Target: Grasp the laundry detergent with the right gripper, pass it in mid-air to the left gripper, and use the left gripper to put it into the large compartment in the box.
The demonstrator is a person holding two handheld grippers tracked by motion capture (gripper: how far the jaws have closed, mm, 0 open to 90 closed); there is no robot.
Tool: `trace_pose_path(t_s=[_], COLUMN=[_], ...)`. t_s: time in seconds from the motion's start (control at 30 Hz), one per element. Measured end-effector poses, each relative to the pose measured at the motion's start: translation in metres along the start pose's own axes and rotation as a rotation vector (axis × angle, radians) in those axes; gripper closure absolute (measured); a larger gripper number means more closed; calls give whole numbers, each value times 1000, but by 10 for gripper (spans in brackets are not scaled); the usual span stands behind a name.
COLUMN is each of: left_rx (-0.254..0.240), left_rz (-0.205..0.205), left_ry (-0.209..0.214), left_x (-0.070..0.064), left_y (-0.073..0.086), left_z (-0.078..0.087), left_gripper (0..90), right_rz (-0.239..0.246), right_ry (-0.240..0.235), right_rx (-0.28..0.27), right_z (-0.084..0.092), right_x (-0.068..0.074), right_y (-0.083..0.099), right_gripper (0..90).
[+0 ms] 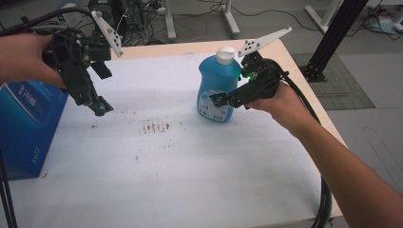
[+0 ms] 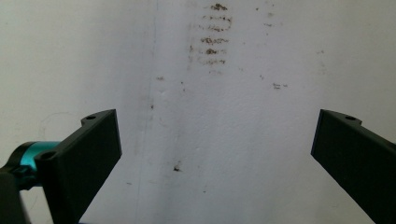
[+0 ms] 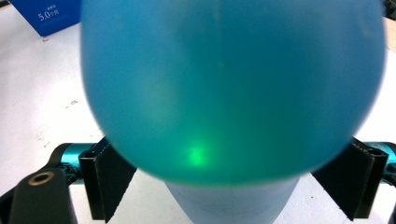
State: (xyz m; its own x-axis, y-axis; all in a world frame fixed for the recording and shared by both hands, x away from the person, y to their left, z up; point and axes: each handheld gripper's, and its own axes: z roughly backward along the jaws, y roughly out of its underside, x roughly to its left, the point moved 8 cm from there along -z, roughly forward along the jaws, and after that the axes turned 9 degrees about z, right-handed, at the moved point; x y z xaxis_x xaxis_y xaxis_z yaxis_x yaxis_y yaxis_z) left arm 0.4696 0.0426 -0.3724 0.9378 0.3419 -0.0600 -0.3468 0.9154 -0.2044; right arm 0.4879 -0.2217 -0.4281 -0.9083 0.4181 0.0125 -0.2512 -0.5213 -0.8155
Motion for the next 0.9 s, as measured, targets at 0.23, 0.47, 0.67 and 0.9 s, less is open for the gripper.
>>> trace_pose_path(t_s=[0.23,0.47,0.67,0.9], left_rx=[-2,-1,-3,-3], left_rz=[4,5,6,5], left_ry=[1,2,1,3], left_x=[0,1,1,0], left_y=[1,1,1,0], left_z=[1,1,1,0], left_gripper=[16,16,16,16], right_rz=[-7,6,15,35], right_ry=[3,12,17,16], right_rx=[-8,-32,-42,-52], right_z=[-3,-3,-2,-3], right_x=[0,-1,-1,0], right_y=[4,5,4,3], right_gripper=[140,239,277,350])
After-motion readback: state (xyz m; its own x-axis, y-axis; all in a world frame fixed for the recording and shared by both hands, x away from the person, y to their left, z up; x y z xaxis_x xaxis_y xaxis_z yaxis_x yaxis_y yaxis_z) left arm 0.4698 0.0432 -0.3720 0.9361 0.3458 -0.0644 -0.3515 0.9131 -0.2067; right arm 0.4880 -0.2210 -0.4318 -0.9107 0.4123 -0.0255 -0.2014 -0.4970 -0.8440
